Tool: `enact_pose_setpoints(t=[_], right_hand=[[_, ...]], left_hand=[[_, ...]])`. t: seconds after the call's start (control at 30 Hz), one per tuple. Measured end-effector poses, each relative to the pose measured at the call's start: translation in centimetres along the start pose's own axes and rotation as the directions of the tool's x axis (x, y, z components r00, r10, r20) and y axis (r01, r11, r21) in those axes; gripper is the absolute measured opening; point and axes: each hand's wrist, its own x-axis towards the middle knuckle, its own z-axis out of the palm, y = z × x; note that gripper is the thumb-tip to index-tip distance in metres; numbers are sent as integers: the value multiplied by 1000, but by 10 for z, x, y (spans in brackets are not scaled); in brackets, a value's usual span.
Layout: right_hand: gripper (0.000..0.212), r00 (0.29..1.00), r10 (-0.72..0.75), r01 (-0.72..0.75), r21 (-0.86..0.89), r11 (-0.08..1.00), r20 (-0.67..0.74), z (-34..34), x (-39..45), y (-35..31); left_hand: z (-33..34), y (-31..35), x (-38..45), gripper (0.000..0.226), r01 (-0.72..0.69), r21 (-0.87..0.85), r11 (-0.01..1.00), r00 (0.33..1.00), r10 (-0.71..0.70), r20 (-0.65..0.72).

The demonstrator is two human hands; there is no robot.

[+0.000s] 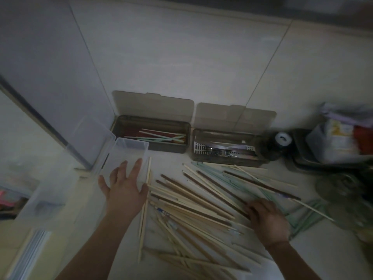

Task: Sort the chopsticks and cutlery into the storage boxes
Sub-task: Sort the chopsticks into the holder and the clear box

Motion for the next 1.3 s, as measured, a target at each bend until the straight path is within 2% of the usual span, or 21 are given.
enact_pose_setpoints(t=[0.1,0.27,0.43,0.53,0.63,0.73,0.9,1.0,1.1,1.2,1.27,1.3], right_hand=[[29,1000,-21,21,-54,998,4,-1,0,-1],[31,1000,9,-7,-126,992,19,-5,-3,-13],[6,984,170,-159,-178,971,48,-2,-3,-22],[10,967,252,-253,-111,961,-24,-7,14,-19],[10,955,298,-294,215,931,18,-16,44,-30],[15,979,199,-200,441,875,50,-21,80,-64],[23,997,-72,60,520,852,3,-13,154,-142],[30,974,-204,138,465,874,95,3,192,-181],[40,933,-293,240,245,939,207,24,216,-205],[37,871,-369,363,79,928,325,39,228,-210],[35,864,-325,324,70,943,385,44,229,-203],[32,887,-301,281,108,954,350,44,226,-197]], left_hand=[[0,0,0,76,2,-6,1000,1000,-2,-10],[-1,2,-1,76,6,-10,1000,1000,-6,-16],[-1,0,-1,75,6,-10,1000,1000,-6,-15],[-1,-1,-1,76,0,-16,1000,1000,0,-13],[1,-2,0,76,-8,-25,1000,1000,8,-9],[3,-3,1,76,-8,-15,1000,1000,8,-13],[2,-4,0,76,-3,-18,1000,1000,3,-16],[1,-5,0,76,-5,-24,1000,1000,5,-14],[0,-3,-1,76,-17,-46,999,1000,16,-27],[0,-3,-1,76,-18,-34,999,999,17,-33],[2,-4,-2,75,-19,-23,1000,999,18,-31],[2,-4,-1,75,-22,-24,999,999,22,-33]])
